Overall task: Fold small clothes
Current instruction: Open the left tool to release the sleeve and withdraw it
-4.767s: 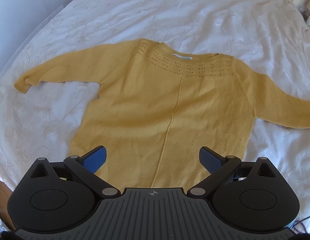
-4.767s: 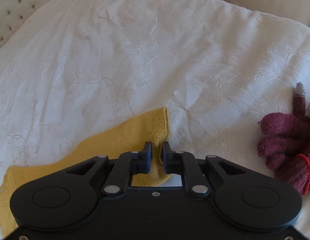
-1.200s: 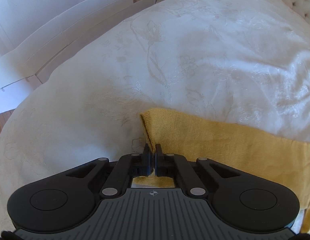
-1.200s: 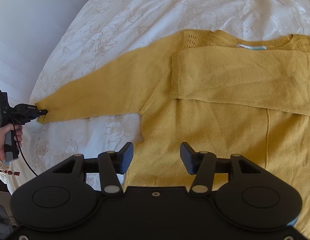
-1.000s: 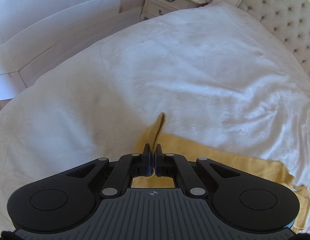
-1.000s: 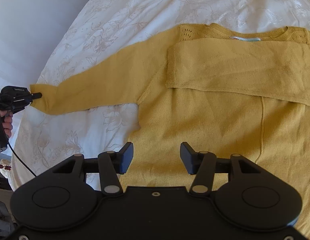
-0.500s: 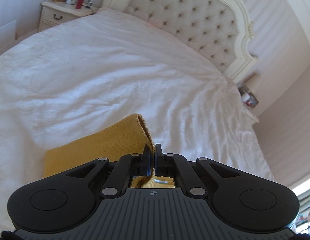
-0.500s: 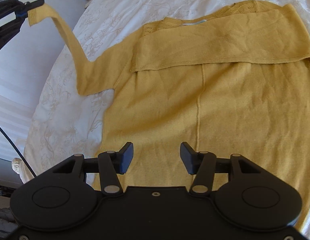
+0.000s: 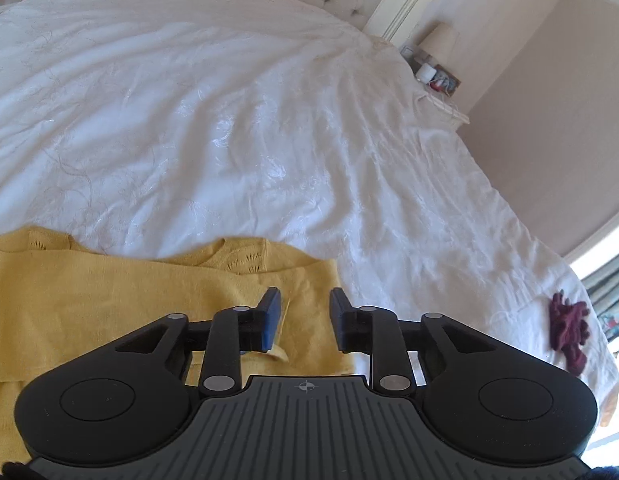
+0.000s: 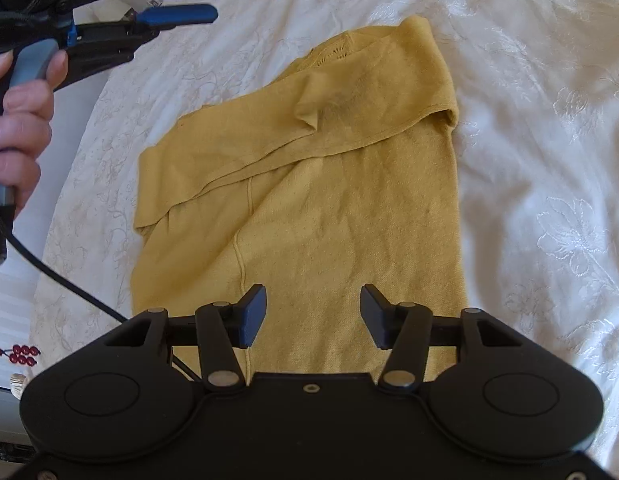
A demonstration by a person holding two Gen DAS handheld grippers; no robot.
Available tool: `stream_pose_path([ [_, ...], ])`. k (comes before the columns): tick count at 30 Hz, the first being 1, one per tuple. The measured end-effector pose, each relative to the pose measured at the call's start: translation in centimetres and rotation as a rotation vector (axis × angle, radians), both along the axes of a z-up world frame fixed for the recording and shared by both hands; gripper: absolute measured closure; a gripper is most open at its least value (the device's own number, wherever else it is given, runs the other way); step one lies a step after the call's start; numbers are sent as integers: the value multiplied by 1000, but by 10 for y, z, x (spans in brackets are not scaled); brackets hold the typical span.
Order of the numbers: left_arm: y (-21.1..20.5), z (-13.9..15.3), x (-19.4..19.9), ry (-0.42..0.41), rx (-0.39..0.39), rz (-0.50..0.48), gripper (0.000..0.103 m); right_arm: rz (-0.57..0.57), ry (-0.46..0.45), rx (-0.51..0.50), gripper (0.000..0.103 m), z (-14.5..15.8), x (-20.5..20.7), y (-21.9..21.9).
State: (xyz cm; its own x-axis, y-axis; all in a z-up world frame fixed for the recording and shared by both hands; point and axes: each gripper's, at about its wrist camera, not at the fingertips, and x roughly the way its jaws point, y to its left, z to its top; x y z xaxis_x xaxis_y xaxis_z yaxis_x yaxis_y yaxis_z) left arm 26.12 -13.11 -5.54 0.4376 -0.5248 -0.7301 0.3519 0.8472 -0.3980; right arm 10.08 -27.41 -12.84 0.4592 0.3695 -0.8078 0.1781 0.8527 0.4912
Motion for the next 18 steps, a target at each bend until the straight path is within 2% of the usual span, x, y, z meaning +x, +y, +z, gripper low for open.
stream_pose_path([
  [2, 14, 0, -13, -21, 42, 9, 70, -11, -11, -17, 44, 1, 7, -6],
  [5, 41, -8, -21, -38, 153, 68, 68, -25, -33, -42, 44, 3, 24, -14],
  [9, 96, -34, -15, 11, 305, 197, 67, -42, -66, -69, 44, 2, 61, -22],
  [14, 167, -63, 1, 100, 346, 380, 67, -79, -75, -64, 44, -8, 110, -31],
  [18, 196, -81, 17, 122, 364, 445, 67, -102, -55, -67, 44, -21, 143, -33],
])
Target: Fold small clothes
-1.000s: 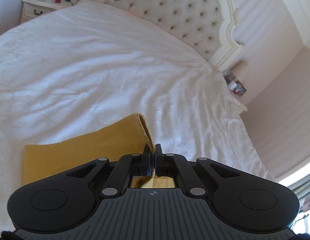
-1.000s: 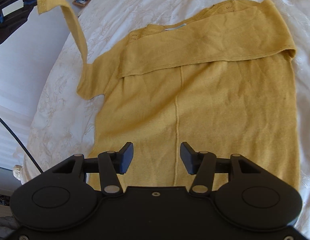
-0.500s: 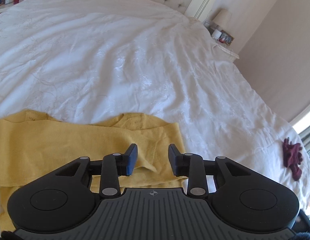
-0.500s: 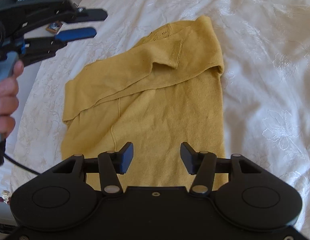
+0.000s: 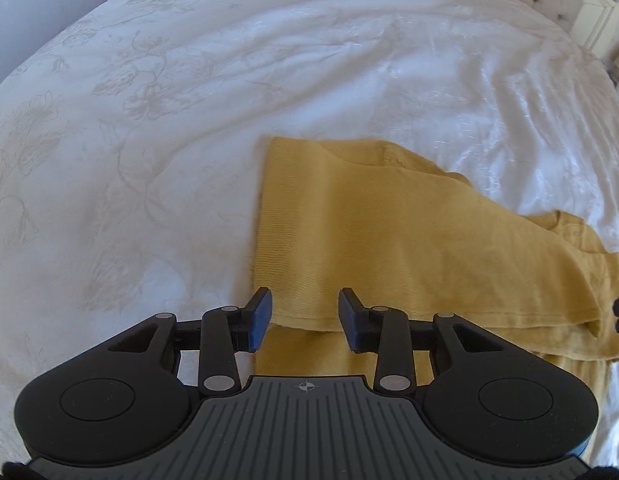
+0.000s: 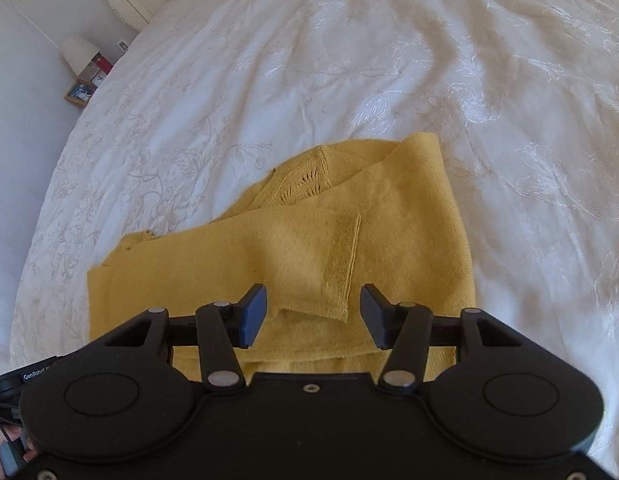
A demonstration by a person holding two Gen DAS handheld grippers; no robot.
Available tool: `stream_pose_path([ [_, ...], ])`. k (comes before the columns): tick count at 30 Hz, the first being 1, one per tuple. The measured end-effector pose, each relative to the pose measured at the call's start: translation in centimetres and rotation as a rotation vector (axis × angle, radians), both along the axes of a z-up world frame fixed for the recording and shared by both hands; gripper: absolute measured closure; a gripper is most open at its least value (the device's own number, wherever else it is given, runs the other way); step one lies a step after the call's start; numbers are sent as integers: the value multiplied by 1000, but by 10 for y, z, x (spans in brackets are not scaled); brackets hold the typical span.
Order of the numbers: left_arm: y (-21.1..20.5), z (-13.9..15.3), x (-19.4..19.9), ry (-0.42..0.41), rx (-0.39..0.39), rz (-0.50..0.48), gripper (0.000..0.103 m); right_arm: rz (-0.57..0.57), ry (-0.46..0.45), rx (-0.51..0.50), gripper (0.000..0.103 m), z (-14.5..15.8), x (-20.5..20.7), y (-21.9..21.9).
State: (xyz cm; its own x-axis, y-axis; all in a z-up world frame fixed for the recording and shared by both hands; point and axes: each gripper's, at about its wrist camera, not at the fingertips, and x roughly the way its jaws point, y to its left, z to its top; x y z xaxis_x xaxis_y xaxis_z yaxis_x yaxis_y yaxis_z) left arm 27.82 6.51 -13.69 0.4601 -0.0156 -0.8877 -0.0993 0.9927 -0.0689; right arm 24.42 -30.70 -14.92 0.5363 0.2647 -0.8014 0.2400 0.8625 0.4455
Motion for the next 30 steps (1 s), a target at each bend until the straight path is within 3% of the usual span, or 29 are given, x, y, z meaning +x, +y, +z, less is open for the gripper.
stream_pose_path([
  [4, 11, -25, 17, 66, 67, 11, 67, -15, 55, -10, 45, -21, 27, 2],
  [9, 21, -42, 21, 82, 36, -1, 64, -33, 111, -31, 50, -41, 42, 9],
  [10, 20, -42, 21, 80, 40, -5, 63, -32, 110, -31, 58, -41, 43, 10],
  [11, 20, -41, 21, 80, 43, -9, 63, -22, 106, -32, 78, -41, 45, 12],
  [12, 20, -40, 20, 80, 45, -11, 63, -6, 104, -42, 88, -40, 46, 14],
  [13, 20, -38, 20, 76, 47, -10, 63, 8, 99, -51, 89, -37, 46, 16],
  [20, 20, -6, 11, -13, 38, -17, 62, 47, -8, -172, 91, 16, 31, 5],
  [26, 19, -3, 1, 0, 59, -38, 62, 52, 86, -263, 90, -8, 46, -14],
  [28, 18, -2, -3, 19, 63, -38, 62, 60, 99, -259, 79, -17, 50, -17],
  [30, 19, 1, -11, 19, 64, -41, 62, 46, 88, -282, 76, -16, 47, -17],
])
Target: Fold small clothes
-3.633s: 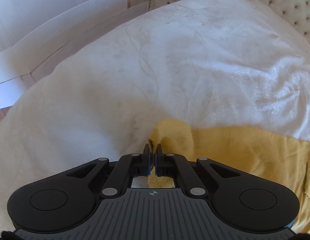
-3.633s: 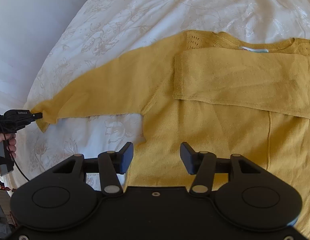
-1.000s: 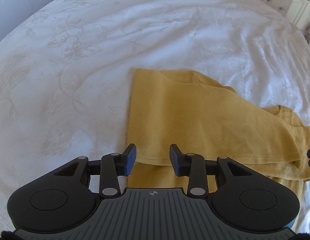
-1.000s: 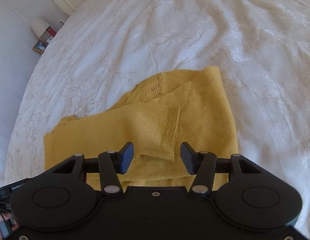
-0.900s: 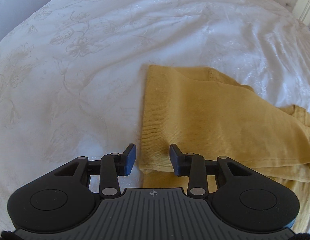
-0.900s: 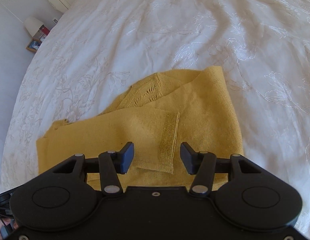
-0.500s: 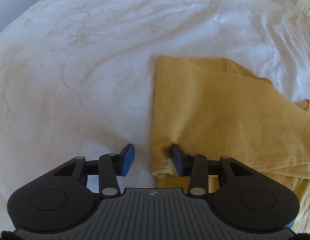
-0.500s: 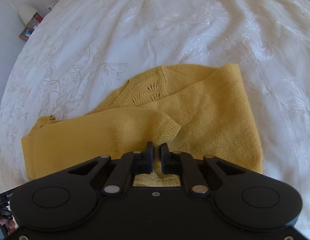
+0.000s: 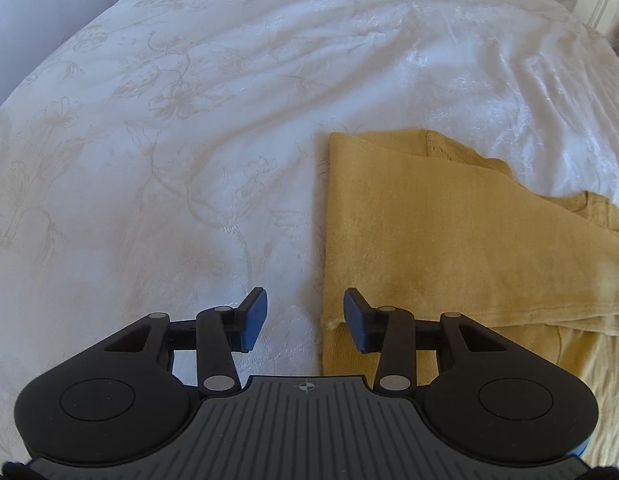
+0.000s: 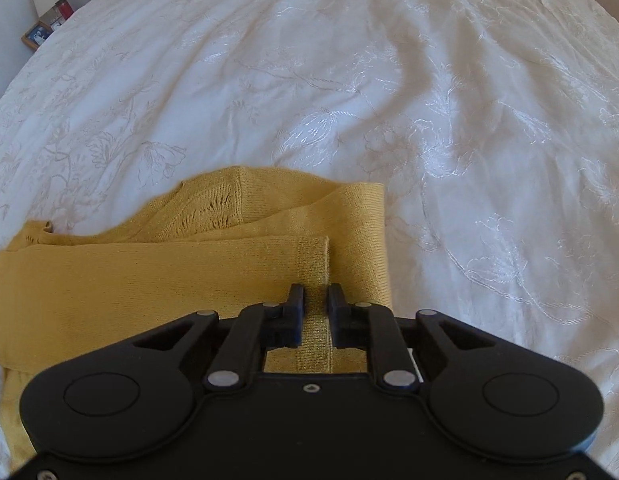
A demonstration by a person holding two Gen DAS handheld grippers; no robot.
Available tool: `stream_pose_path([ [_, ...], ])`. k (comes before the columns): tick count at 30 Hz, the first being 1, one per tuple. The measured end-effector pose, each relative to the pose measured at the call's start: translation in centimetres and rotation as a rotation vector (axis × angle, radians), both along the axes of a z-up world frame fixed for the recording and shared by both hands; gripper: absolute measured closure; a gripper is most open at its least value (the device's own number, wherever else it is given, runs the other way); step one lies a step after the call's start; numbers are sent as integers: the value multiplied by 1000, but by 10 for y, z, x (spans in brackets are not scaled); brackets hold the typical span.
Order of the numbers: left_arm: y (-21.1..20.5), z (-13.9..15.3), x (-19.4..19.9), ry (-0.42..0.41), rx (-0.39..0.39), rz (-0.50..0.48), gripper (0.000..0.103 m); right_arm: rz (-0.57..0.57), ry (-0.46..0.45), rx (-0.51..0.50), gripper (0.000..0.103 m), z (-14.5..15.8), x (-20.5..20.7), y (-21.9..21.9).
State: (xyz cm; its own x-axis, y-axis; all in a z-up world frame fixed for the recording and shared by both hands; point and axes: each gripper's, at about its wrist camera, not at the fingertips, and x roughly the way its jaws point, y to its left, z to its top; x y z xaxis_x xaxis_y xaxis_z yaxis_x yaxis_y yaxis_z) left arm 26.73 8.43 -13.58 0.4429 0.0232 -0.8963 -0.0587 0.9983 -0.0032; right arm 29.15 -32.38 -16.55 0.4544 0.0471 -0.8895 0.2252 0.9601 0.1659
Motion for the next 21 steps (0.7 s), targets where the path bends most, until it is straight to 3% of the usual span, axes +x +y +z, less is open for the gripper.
stream_pose_path([
  [1, 0, 2, -4, -2, 1, -3, 62, -5, -9, -3, 74, 3, -2, 0],
  [4, -2, 6, -16, 11, 14, -9, 61, -2, -49, 5, 50, 18, -18, 4],
  [7, -9, 7, -28, 40, 29, -20, 57, 20, -62, 5, 47, 30, -39, 12],
  [12, -23, 11, -55, 50, 75, -42, 37, 79, -28, 27, 31, 40, -78, 34],
  [14, -24, 12, -66, 46, 73, -45, 21, 101, -16, 42, 24, 43, -92, 44],
  [18, -21, 15, -87, 49, 49, -50, 10, 124, 2, 70, 11, 47, -119, 61],
  [21, -15, 15, -104, 55, 48, -66, 10, 141, -5, 73, 1, 49, -140, 72],
])
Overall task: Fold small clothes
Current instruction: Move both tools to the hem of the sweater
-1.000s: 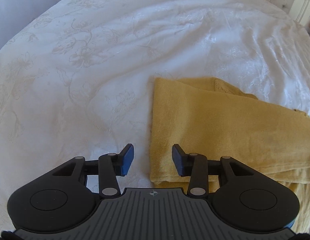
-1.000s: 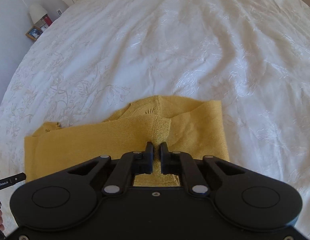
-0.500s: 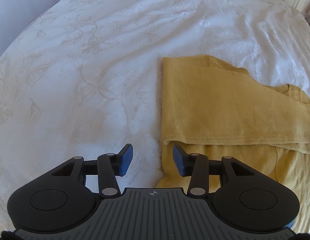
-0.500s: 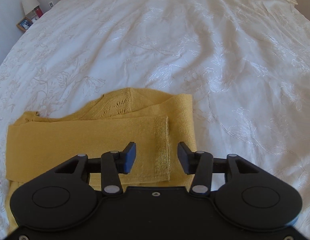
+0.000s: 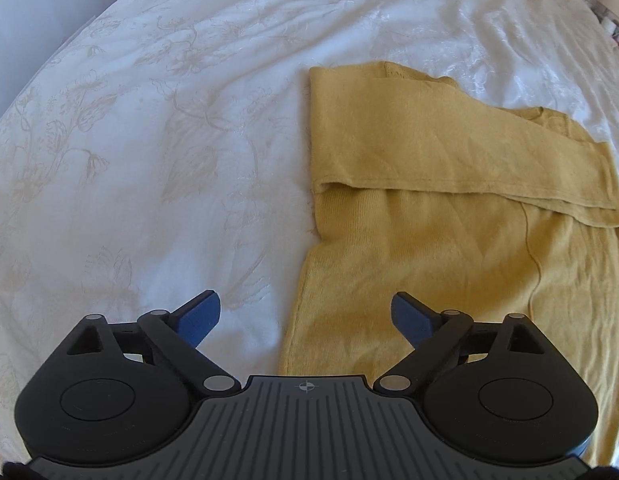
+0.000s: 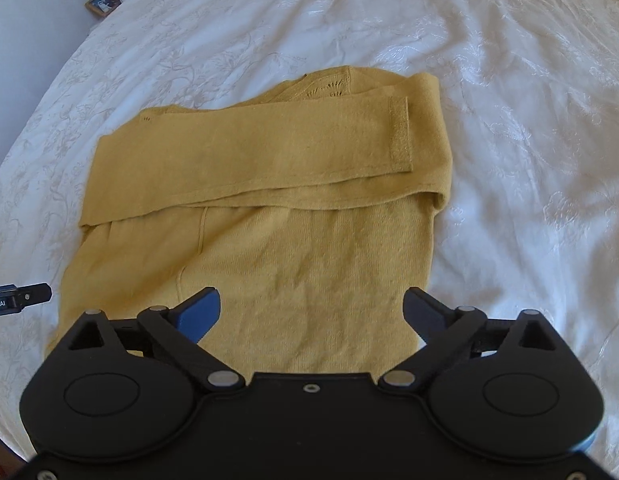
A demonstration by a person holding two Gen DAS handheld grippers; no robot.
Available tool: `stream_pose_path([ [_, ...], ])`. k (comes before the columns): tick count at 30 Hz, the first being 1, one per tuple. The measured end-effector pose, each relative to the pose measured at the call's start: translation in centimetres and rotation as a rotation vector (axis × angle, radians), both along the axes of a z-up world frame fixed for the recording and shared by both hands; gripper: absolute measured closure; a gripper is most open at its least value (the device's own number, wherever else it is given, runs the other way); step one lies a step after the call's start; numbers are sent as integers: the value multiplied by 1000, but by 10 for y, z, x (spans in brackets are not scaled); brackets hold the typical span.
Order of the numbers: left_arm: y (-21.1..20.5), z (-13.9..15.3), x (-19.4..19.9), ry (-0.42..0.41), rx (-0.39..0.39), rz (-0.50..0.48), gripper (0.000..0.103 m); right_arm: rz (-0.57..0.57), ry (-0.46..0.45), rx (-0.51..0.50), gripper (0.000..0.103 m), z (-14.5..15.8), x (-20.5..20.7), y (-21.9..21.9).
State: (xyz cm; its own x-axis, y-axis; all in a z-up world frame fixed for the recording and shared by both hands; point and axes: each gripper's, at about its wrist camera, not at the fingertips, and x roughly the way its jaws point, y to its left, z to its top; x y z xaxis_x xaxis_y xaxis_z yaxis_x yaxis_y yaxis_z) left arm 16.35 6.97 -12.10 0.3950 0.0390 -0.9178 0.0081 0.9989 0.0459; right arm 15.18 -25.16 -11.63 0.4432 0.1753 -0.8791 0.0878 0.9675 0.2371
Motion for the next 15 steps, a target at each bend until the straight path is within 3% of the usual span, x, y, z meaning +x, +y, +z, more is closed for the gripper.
stream_pose_path([
  [7, 26, -9, -51, 4, -12, -56, 10, -37, -11, 15, 1, -2, -58, 9],
  [15, 40, -35, -102, 64, -42, -97, 10, -123, 76, 9, 1, -26, -128, 1],
])
